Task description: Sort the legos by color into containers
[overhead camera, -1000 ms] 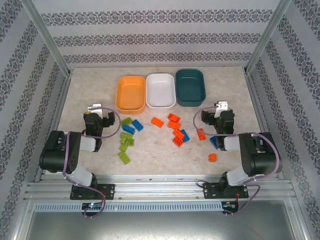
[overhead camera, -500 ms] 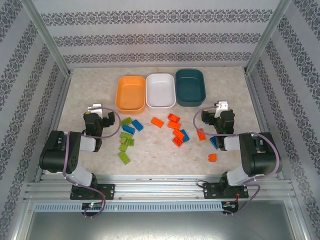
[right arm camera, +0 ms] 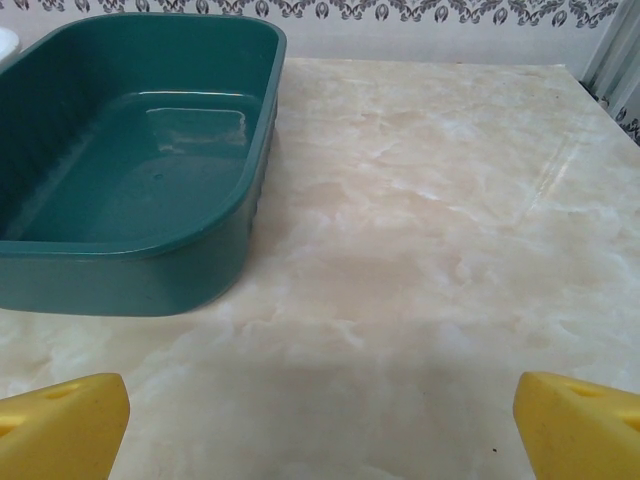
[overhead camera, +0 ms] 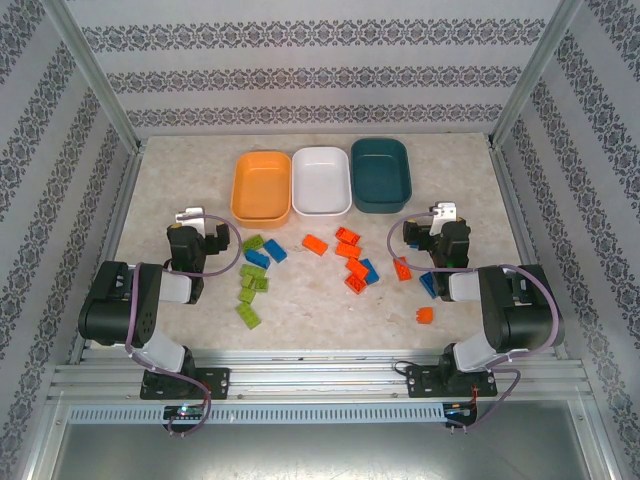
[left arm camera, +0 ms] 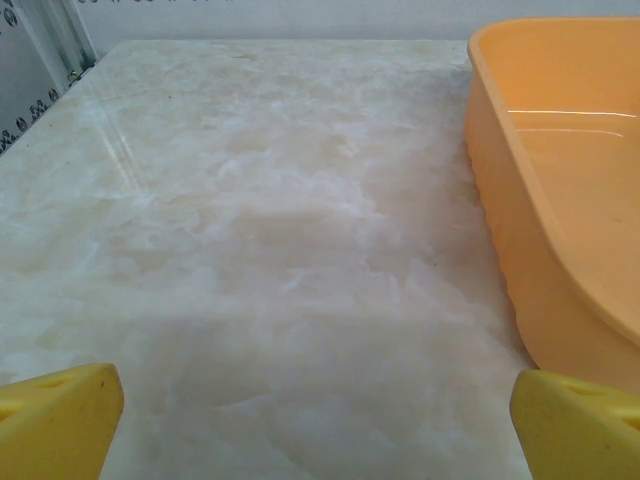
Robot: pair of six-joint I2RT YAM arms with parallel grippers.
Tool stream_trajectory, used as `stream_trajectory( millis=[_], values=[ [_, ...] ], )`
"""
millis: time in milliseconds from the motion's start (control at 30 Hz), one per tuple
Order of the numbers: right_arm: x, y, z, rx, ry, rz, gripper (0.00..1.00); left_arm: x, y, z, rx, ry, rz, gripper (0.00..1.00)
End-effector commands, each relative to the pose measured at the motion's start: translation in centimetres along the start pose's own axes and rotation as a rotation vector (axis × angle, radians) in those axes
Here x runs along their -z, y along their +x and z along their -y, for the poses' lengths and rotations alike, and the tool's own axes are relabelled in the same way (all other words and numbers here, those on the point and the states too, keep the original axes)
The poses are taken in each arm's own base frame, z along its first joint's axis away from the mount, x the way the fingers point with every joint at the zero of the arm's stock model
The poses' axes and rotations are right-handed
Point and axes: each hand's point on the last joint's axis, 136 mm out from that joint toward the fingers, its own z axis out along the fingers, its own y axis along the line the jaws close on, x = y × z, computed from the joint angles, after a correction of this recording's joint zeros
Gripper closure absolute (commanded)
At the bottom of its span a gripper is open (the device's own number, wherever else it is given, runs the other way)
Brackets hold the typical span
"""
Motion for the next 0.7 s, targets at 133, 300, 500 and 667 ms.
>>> stream_trajectory(
  millis=[133,300,500,667],
  values=[
    [-0.1,-1.5,0.1,-0.018,-0.009,0.035,0.02,0.0,-0.7,-0.6,0.02,-0.019,0.038,0.0],
    [0.0,-1.9,0.2,-0.021,0.002,0.044,0.02,0.0,-0.7,-0.6,0.017,-0.021,0.036,0.0],
    [0.8,-3.1,1.3,-0.044,0.065,0.036,0.02,0.5,-2.1,-0.9,0.012,-0.045,0.016,0.0],
    [2.4,-4.3,2.3,-0.061,0.121,0.067,0.02,1.6,-5.0,-1.9,0.036,-0.097,0.0,0.0]
  ],
)
